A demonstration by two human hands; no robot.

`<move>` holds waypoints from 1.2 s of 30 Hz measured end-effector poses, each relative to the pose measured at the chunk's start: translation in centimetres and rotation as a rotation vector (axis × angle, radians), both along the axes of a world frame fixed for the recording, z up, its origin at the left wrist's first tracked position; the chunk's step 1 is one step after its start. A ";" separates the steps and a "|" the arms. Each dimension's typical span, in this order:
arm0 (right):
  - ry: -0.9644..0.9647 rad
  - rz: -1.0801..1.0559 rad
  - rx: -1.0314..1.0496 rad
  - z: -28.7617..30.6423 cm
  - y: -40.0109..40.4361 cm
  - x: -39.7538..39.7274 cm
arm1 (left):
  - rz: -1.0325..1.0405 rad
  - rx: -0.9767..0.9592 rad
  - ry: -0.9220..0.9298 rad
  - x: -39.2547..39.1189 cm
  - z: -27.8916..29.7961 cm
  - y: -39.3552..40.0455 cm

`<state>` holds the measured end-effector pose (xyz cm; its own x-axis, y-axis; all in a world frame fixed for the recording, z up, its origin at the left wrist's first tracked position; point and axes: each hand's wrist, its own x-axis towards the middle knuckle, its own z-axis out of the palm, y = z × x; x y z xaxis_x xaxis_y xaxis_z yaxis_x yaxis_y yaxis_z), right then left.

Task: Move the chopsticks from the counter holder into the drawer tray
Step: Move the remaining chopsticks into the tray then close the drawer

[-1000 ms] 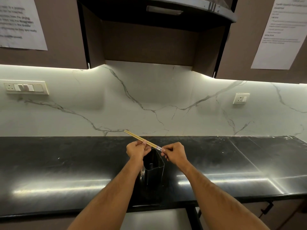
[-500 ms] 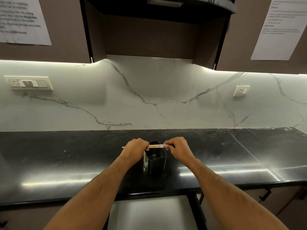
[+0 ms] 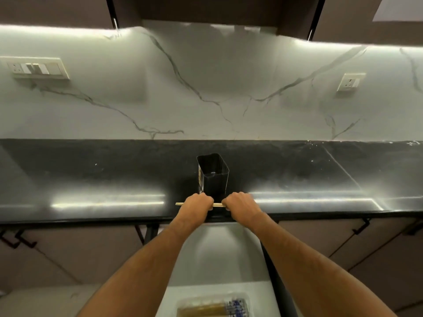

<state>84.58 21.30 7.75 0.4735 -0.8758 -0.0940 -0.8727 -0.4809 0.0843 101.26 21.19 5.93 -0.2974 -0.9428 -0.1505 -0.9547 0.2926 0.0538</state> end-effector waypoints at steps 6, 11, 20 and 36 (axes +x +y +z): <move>0.005 0.013 0.119 -6.8 4.6 -2.4 | 0.015 0.040 0.043 -1.4 -6.9 6.3; -0.073 0.031 0.189 -12.4 8.9 -4.2 | 0.092 0.030 0.066 -0.5 -12.9 13.0; -0.005 0.124 0.276 -19.9 15.2 -3.8 | 0.075 0.158 -0.042 0.9 -19.2 19.4; -0.013 0.093 0.270 -26.2 16.7 -2.9 | 0.126 0.218 -0.002 0.5 -25.4 20.5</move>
